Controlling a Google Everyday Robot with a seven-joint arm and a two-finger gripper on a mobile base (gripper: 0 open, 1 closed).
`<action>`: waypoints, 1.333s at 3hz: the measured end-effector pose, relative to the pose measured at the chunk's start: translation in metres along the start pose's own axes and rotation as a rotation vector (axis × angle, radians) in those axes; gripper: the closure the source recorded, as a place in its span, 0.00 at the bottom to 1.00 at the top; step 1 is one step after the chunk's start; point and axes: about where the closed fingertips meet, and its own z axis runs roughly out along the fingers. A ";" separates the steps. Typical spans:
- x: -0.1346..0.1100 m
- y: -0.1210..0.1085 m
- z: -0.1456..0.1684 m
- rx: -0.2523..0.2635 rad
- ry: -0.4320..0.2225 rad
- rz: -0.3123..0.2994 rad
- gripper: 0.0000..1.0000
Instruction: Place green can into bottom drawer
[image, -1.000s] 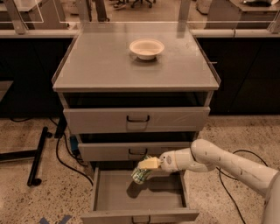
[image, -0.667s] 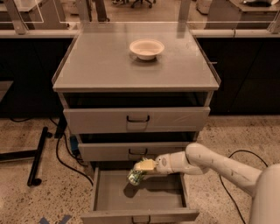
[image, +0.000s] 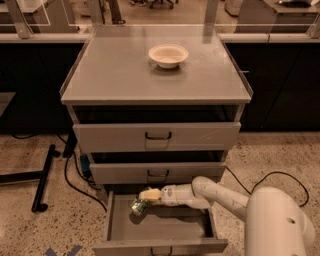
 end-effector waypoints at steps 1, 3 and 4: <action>0.006 -0.044 0.044 0.004 0.002 0.067 1.00; 0.024 -0.084 0.089 0.014 -0.011 0.112 1.00; 0.036 -0.099 0.108 0.030 0.013 0.116 1.00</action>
Offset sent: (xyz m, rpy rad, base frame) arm 0.0154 0.0456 -0.1163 0.0037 0.1106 -0.1034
